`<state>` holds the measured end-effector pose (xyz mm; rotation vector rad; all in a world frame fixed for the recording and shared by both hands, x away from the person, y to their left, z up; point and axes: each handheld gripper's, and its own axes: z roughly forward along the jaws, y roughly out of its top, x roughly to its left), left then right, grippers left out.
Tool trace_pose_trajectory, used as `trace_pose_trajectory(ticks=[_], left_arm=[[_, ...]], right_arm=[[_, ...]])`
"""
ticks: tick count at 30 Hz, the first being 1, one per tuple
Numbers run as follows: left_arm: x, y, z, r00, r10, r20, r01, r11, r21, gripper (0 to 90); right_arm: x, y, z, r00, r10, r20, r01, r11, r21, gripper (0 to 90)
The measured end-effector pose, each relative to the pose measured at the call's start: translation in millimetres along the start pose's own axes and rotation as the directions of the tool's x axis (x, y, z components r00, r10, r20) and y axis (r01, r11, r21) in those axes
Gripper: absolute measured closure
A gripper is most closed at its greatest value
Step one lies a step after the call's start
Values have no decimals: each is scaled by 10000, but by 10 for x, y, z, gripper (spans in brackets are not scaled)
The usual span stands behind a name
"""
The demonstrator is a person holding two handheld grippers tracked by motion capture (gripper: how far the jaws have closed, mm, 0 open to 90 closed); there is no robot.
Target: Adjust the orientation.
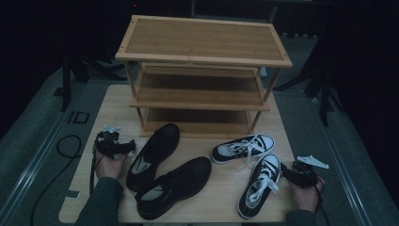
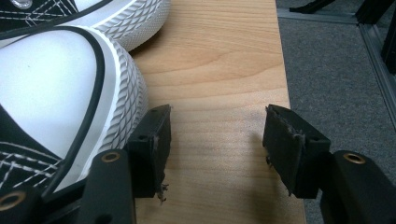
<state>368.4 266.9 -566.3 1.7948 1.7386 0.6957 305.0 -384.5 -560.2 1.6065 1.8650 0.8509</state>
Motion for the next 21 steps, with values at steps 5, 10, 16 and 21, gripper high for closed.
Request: trace_pose_trajectory(ticks=[5, 10, 16, 21], left_arm=[[27, -17, -35, 10000, -31, -45, 30, 9998, -212, 174], [44, -1, -34, 10000, -28, -35, 28, 9998, -204, 225], [57, 59, -51, 9998, 143, 152, -145, 9998, 123, 376], [73, 88, -55, 9996, 174, 201, -179, 9996, 207, 471]], right_arm=[[0, 0, 0, 10000, -7, 2, 7, 10000, -2, 415], [0, 0, 0, 10000, 4, -7, -4, 10000, -4, 415], [-1, 0, 0, 10000, 5, -11, -5, 10000, -7, 414], [-1, 0, 1, 10000, 8, -10, -8, 10000, -9, 414]])
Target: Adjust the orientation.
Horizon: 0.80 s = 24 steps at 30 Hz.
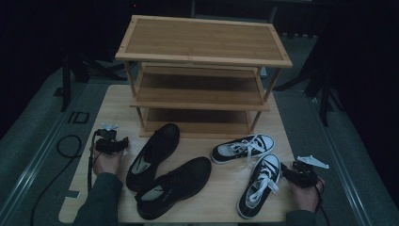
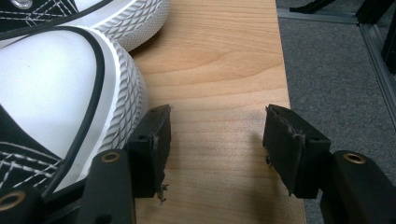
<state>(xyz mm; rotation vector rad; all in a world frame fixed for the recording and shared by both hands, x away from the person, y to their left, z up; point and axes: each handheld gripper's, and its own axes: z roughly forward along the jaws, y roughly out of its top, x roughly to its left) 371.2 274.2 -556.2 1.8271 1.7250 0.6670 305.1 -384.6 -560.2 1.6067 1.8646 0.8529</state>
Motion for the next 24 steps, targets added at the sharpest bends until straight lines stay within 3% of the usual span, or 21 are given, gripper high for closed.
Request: trace_pose_trajectory(ticks=[9, 10, 11, 12, 21, 23, 24], left_arm=[[15, 79, -125, 9990, 234, 372, -247, 9991, 333, 536], [19, 124, -170, 9977, 364, 573, -400, 9972, 633, 536], [19, 124, -170, 9977, 364, 573, -400, 9972, 633, 536], [8, 163, -215, 9962, 646, 581, -701, 9928, 972, 547], [24, 247, -432, 9915, 935, 906, -1029, 9892, 1044, 566], [11, 266, -480, 9893, 1012, 1053, -1124, 9880, 1061, 572], [-6, 284, -532, 9870, 765, 1411, -910, 9908, 1000, 580]], right_arm=[[-2, 1, 0, 10000, 7, -9, -7, 10000, -5, 413], [-2, 0, 0, 10000, 13, -11, -13, 10000, -4, 413], [-2, 0, 0, 10000, 13, -11, -13, 10000, -4, 413], [-2, 0, 0, 10000, 6, -11, -6, 10000, -1, 413], [-2, 1, 0, 10000, 17, -16, -17, 10000, -1, 413], [-2, 1, 0, 10000, 9, -14, -9, 10000, -4, 413], [-2, 0, 0, 10000, 10, -10, -10, 10000, -2, 413]])
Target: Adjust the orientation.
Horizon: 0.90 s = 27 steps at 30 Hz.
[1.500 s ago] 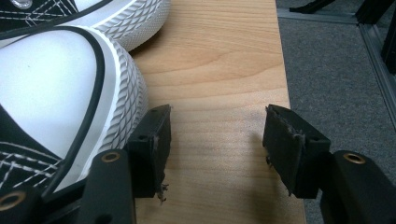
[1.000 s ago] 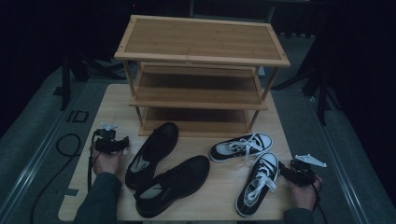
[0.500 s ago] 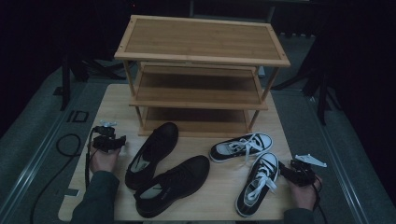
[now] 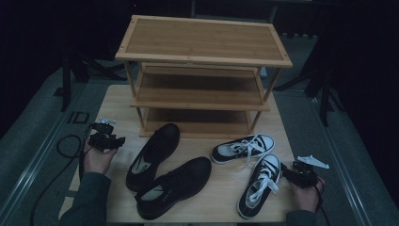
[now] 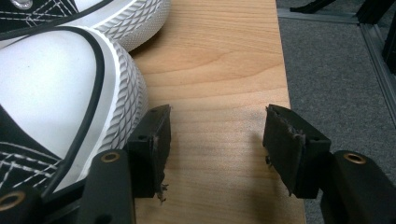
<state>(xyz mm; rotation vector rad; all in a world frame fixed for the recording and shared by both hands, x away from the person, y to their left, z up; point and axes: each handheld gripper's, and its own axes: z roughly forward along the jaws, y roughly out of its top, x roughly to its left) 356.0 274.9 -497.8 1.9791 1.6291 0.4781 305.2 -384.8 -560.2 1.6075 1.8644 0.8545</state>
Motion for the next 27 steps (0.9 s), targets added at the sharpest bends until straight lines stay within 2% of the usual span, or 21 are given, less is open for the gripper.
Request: trace_pose_trajectory(ticks=[1, 2, 3, 4, 8, 14, 21, 25, 27], left_arm=[[0, 0, 0, 10000, 0, 0, 0, 10000, 0, 583], [-13, 24, -57, 9987, -194, 461, 197, 9998, -45, 589], [-13, 24, -57, 9987, -194, 461, 197, 9998, -45, 594], [-47, 54, -115, 9975, -158, 683, 165, 9998, -97, 594], [-118, 114, -221, 9946, 36, 1037, -24, 9999, -116, 594], [-212, 165, -352, 9906, 340, 1327, -328, 9994, -109, 590], [-313, 202, -462, 9869, 851, 1370, -845, 9964, -96, 589], [-401, 227, -530, 9799, 1335, 1482, -1350, 9908, 0, 589], [-426, 234, -553, 9775, 1457, 1522, -1477, 9890, 20, 589]], right_arm=[[0, 0, 0, 10000, 0, 0, 0, 10000, 0, 413], [0, 0, 0, 10000, -2, 1, 2, 10000, 1, 413], [0, 0, 0, 10000, -2, 1, 2, 10000, 1, 413], [1, 0, 0, 10000, -8, 3, 8, 10000, 3, 413], [1, 0, 0, 10000, -7, 1, 7, 10000, 3, 413], [-1, 0, 0, 10000, 2, -5, -2, 10000, 0, 413], [0, 0, 0, 10000, -3, -1, 3, 10000, 0, 413], [0, 0, 0, 10000, -3, -2, 3, 10000, 1, 413], [0, 0, 0, 10000, -1, -1, 1, 10000, 0, 413]])
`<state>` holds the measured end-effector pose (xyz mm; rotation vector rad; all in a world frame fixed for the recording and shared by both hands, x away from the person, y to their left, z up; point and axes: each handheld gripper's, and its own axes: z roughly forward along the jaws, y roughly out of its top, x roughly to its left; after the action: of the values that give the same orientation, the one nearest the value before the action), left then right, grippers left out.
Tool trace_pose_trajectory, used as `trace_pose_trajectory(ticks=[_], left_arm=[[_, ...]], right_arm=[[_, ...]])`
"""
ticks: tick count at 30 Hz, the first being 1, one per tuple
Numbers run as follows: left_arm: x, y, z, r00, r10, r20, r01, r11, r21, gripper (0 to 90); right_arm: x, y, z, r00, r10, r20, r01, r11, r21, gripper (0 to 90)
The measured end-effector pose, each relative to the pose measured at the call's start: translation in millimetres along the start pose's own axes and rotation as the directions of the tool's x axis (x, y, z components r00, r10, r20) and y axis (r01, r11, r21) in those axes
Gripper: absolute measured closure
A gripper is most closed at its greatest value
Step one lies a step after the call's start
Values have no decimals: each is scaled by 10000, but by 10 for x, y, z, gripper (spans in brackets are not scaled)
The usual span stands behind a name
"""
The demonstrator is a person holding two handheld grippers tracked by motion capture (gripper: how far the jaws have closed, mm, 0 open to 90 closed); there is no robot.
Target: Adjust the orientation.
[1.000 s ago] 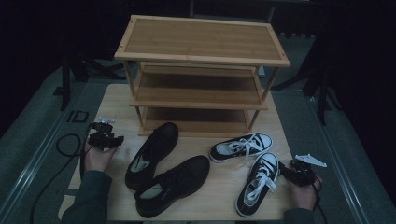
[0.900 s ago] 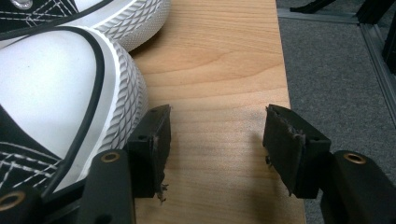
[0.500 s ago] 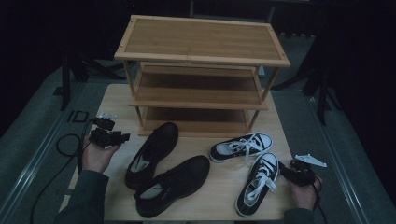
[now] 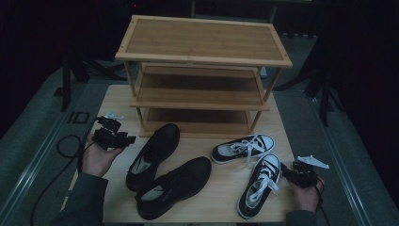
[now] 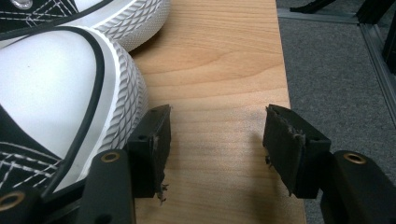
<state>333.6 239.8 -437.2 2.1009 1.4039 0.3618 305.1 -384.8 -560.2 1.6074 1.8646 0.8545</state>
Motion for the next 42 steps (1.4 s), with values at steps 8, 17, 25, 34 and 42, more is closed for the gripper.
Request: trace_pose_trajectory(ticks=[8, 17, 25, 34, 42], left_arm=[[-46, 1, -55, 9996, 242, 146, -245, 9995, 200, 590], [-146, 22, -99, 9966, 644, 511, -663, 9971, 362, 590], [-221, 22, -76, 9928, 967, 712, -1010, 9931, 598, 593], [-268, 18, -47, 9894, 1194, 826, -1262, 9885, 833, 593], [-331, 16, -8, 9847, 1417, 1011, -1516, 9836, 981, 591]], right_arm=[[0, 0, 0, 10000, -11, 2, 11, 10000, 3, 413], [0, 0, 0, 10000, -3, 4, 3, 10000, -2, 413], [0, 0, 0, 10000, 3, -4, -3, 10000, 0, 413], [-2, 0, 0, 10000, 13, -15, -13, 10000, -7, 413], [-5, 0, -1, 10000, 2, -32, -2, 10000, -4, 412]])
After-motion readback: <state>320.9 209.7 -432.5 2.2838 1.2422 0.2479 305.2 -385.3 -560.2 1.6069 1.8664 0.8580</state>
